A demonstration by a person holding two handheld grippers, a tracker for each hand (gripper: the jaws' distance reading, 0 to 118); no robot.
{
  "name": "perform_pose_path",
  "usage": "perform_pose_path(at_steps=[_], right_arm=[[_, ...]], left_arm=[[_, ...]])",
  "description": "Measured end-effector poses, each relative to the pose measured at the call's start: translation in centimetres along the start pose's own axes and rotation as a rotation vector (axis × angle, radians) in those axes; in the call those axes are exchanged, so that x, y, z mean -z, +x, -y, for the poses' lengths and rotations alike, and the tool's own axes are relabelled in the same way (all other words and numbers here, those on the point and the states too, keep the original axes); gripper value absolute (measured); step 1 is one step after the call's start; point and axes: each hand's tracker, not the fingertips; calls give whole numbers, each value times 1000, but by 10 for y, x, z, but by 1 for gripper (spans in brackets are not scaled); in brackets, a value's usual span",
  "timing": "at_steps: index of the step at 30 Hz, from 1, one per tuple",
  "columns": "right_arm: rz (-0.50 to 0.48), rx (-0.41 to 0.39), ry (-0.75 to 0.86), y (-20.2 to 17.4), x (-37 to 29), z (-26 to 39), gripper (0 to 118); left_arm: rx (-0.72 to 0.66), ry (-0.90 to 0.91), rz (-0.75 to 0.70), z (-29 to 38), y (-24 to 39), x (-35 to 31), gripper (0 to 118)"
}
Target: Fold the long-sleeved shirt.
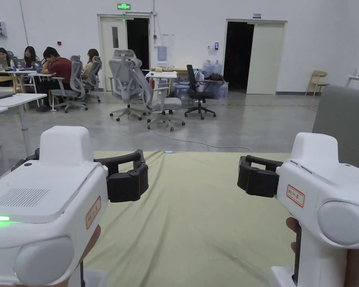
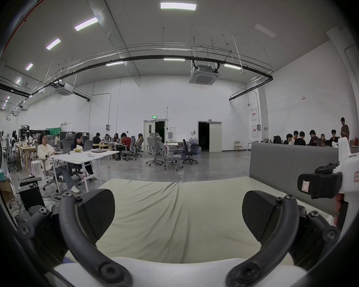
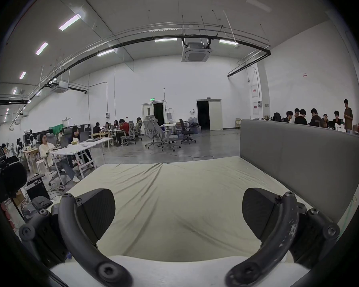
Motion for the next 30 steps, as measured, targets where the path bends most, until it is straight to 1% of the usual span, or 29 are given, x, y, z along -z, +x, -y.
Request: perform_pose_path(at_steps=[10,12,15,20,25,30], right_arm=[[-2,-4,-5,-4,2,2,118],[3,-7,-2,-3,2,2,118],[35,-26,8,-5,3,2,118],[34,5,8,3,3,1,118],[42,-30,8,-2,3,5,118],[35,-43,4,-6,4,7,118]], left_arm=[[0,-4,-1,1,0,1,118],[0,-5,0,2,0,2,118],[4,-4,0,2,1,2,118],[11,-10,4,3,1,3,118],[10,-18,5,5,1,3,118],[29,-16,10,7,6,4,118]])
